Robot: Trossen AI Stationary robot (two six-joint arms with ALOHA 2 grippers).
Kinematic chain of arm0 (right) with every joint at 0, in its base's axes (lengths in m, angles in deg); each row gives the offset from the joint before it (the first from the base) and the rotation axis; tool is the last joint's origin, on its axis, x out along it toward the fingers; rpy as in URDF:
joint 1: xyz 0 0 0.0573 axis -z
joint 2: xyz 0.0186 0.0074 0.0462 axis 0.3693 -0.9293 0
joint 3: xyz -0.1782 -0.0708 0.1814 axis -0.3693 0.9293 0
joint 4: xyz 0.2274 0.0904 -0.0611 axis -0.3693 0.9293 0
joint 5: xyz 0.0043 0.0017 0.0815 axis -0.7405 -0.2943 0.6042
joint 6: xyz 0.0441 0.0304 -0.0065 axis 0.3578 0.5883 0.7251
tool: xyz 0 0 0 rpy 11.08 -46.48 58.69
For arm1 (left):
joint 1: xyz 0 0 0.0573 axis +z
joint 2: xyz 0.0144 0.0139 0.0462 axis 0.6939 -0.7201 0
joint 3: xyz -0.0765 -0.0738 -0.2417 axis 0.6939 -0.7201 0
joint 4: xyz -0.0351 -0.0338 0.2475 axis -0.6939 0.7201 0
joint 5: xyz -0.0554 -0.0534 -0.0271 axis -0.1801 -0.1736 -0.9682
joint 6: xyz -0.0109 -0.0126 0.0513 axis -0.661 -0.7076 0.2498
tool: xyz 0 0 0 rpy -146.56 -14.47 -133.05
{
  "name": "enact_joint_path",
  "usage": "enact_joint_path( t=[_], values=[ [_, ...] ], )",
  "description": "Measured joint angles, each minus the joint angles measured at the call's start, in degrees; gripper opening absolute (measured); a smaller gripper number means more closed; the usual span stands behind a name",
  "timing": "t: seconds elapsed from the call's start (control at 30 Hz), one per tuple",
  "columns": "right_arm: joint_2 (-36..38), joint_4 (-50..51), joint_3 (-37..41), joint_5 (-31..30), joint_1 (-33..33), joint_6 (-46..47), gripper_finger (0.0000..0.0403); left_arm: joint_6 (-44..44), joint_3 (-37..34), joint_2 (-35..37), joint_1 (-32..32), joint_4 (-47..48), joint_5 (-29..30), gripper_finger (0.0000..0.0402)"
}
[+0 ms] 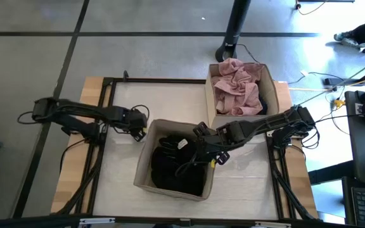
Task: Sort clothes
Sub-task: Put the white striped sock into the left laundry organizer
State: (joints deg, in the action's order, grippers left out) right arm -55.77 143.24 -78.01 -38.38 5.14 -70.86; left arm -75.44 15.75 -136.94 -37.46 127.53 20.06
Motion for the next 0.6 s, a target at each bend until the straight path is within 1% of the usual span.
enact_joint_path(
  t=[0.13,0.2,0.47,0.6],
  values=[
    [0.0,0.01,0.0,0.0,0.0,0.01,0.0198,2.34,0.0,-2.6,-0.04,-4.46,-2.67,0.0143],
    [0.0,0.0,0.0,0.02,0.02,0.02,0.0198,2.7,0.0,-3.91,-0.04,-5.4,-3.03,0.0143],
    [0.0,0.02,0.0,0.02,0.02,0.95,0.0198,2.62,0.12,-10.36,-0.04,-4.36,-2.95,0.0143],
    [0.0,0.02,0.0,0.02,0.01,0.96,0.0198,5.27,0.46,-13.27,-0.08,-3.88,-2.93,0.0127]
  ],
)
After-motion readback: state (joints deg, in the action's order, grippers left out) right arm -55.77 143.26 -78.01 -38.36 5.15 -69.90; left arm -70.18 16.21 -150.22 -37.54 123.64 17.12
